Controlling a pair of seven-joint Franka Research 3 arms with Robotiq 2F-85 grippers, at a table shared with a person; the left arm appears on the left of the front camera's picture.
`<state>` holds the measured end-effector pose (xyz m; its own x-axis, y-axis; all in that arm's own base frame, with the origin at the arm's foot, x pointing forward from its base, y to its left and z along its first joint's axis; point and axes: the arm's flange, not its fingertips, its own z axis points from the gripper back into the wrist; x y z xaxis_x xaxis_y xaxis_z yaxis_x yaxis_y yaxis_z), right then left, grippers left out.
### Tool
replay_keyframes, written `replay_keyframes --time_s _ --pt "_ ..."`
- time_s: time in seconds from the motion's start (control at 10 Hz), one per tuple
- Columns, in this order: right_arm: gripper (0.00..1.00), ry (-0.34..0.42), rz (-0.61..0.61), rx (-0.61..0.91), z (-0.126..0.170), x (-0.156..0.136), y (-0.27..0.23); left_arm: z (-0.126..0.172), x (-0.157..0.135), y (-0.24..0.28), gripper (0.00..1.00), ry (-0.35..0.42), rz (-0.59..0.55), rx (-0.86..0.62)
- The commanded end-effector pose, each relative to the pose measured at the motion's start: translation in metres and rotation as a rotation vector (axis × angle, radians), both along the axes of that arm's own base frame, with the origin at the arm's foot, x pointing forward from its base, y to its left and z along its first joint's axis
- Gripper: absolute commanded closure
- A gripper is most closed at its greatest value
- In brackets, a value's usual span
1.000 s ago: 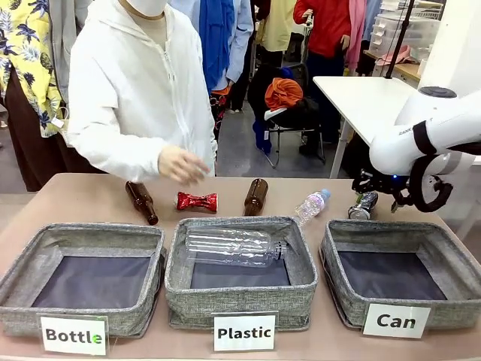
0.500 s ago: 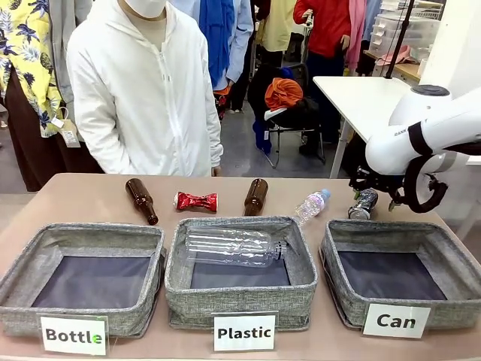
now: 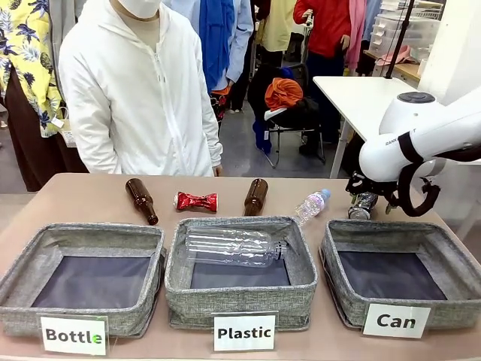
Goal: Sort the can waste into the basket.
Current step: Pick up the can waste from the table and place it in the right Fabric basket.
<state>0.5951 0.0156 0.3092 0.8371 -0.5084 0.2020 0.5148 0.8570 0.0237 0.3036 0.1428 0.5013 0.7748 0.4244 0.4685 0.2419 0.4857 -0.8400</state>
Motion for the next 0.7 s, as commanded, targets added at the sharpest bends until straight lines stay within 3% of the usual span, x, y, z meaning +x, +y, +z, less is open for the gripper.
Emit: replay_keyframes --time_s 0.0,0.2,0.3,0.4,0.5,0.6 --pt "0.0 -0.015 -0.02 -0.045 -0.0005 0.0041 0.006 -0.0005 0.0019 0.0 0.0 -0.029 -0.006 -0.005" --pt "0.0 -0.006 0.0 -0.047 -0.0038 0.0042 0.0047 -0.0005 0.0019 0.0 0.0 -0.029 -0.006 -0.005" --pt "0.6 -0.008 0.02 -0.056 -0.005 0.0031 0.0057 -0.0005 0.0019 0.0 0.0 -0.029 -0.006 -0.005" --pt "0.6 -0.006 0.026 -0.059 -0.0044 0.0022 0.0054 -0.0005 0.0019 0.0 0.0 -0.029 -0.006 -0.005" --pt "1.0 -0.009 0.028 -0.059 -0.0046 0.0023 0.0056 -0.0005 0.0019 0.0 0.0 -0.029 -0.006 -0.005" --pt "0.65 -0.01 0.028 -0.062 -0.0048 0.0024 0.0054 -0.0005 0.0019 0.0 0.0 -0.029 -0.006 -0.005"
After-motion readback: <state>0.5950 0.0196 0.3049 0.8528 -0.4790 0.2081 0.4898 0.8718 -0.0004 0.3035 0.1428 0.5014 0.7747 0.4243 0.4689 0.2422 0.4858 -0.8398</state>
